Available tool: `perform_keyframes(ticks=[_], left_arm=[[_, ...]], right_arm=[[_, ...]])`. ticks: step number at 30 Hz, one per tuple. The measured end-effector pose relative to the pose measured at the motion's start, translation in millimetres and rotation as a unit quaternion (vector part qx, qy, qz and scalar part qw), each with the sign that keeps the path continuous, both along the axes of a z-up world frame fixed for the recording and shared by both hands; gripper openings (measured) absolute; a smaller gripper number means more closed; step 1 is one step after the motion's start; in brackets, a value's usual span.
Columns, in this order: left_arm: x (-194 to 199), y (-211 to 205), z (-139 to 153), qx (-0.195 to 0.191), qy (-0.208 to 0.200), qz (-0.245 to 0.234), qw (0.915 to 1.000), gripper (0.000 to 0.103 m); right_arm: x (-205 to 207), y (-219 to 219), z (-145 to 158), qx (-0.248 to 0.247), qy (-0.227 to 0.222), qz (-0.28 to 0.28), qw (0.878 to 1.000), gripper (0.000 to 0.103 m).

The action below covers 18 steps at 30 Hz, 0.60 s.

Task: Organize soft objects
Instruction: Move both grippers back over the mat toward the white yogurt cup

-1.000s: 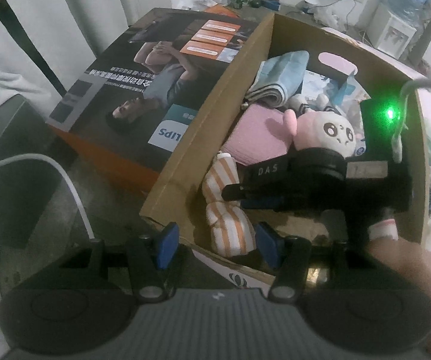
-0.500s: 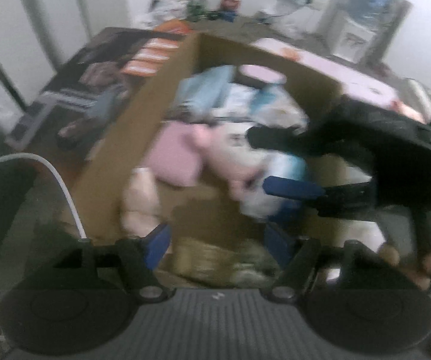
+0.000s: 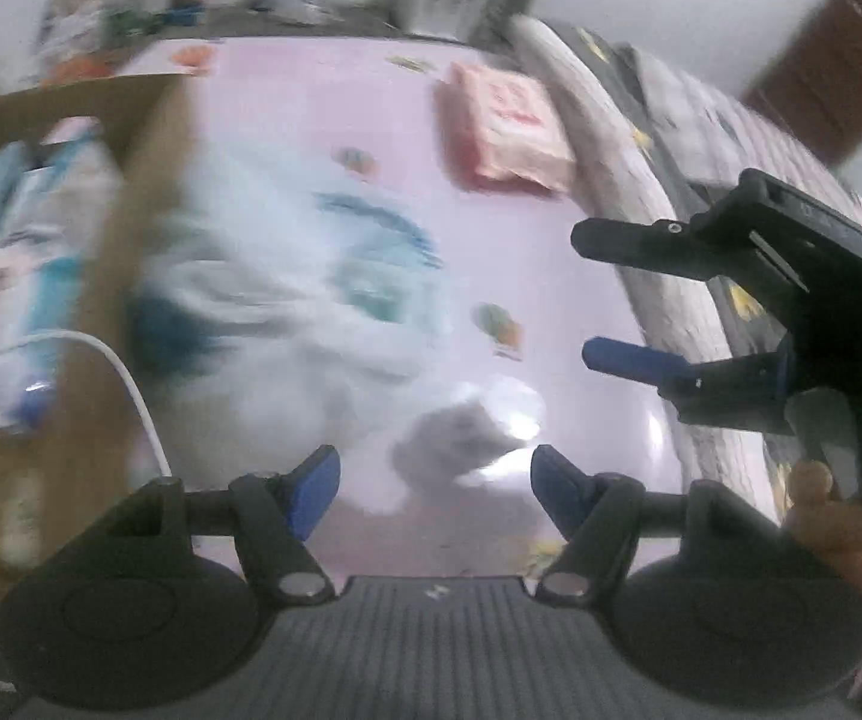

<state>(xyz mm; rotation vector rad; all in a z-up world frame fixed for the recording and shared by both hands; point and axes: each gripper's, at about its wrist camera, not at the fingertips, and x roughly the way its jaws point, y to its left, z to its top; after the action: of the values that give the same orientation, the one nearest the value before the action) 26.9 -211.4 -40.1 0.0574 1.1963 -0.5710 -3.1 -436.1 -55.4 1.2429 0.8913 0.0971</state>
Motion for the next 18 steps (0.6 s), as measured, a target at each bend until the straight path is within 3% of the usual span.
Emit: perform_keyframes(ticks=[6, 11, 13, 18], left_arm=[[2, -76, -43, 0.055, 0.002, -0.021, 0.9983, 0.071], [16, -104, -74, 0.105, 0.002, -0.011, 0.9944, 0.067], [19, -109, -82, 0.123, 0.007, -0.016, 0.9923, 0.059], [15, -120, -86, 0.137, -0.004, -0.039, 0.9898, 0.05]], right_arm=[[-47, -55, -46, 0.006, 0.052, -0.062, 0.997, 0.075], [-56, -56, -86, 0.023, 0.073, -0.067, 0.995, 0.075], [-60, -61, -93, 0.032, 0.08, -0.07, 0.994, 0.075], [-61, -68, -110, 0.051, 0.094, -0.077, 0.991, 0.075]])
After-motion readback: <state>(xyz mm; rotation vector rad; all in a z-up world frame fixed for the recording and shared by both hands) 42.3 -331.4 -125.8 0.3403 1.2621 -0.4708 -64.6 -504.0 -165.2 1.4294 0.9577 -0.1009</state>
